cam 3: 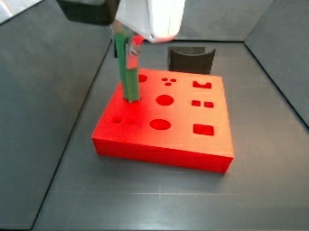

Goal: Pick up the star object. Move up. Place the star object on the fixture. Regrasp the star object. Move to above the board. Insert the star object.
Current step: Insert the star object.

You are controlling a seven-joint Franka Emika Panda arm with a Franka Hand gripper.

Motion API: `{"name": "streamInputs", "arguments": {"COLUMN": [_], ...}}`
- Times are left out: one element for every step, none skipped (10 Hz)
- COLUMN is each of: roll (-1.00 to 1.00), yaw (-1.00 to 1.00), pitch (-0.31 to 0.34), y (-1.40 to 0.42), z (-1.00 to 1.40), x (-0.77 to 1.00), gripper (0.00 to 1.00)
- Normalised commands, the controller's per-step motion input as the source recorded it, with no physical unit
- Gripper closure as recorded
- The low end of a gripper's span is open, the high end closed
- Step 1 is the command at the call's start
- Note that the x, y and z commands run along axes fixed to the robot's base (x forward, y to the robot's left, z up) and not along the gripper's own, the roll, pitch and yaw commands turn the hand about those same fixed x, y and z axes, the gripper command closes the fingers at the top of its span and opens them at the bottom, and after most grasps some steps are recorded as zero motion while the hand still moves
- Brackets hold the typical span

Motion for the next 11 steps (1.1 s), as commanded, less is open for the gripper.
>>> {"name": "streamInputs", "arguments": {"roll": [0.00, 0.00, 0.07, 0.08, 0.13, 0.08, 0.00, 0.00, 0.00, 0.04, 0.32], "yaw": [-0.08, 0.00, 0.00, 0.03, 0.00, 0.00, 0.00, 0.00, 0.00, 0.00, 0.00], "pitch": [0.074, 0.000, -0.013, -0.001, 0.000, 0.000, 0.000, -0.034, -0.017, -0.019, -0.136], "y": [0.00, 0.00, -0.12, -0.05, -0.08, -0.02, 0.00, 0.00, 0.00, 0.00, 0.00], "z": [-0.21, -0.23, -0.23, -0.30, -0.38, -0.36, -0.13, 0.00, 0.00, -0.07, -0.64], "x": [0.03, 0.00, -0.07, -0.05, 0.00, 0.00, 0.00, 0.00, -0.02, -0.03, -0.03], "gripper": [1.00, 1.00, 1.00, 1.00, 1.00, 1.00, 1.00, 1.00, 1.00, 1.00, 1.00]}}
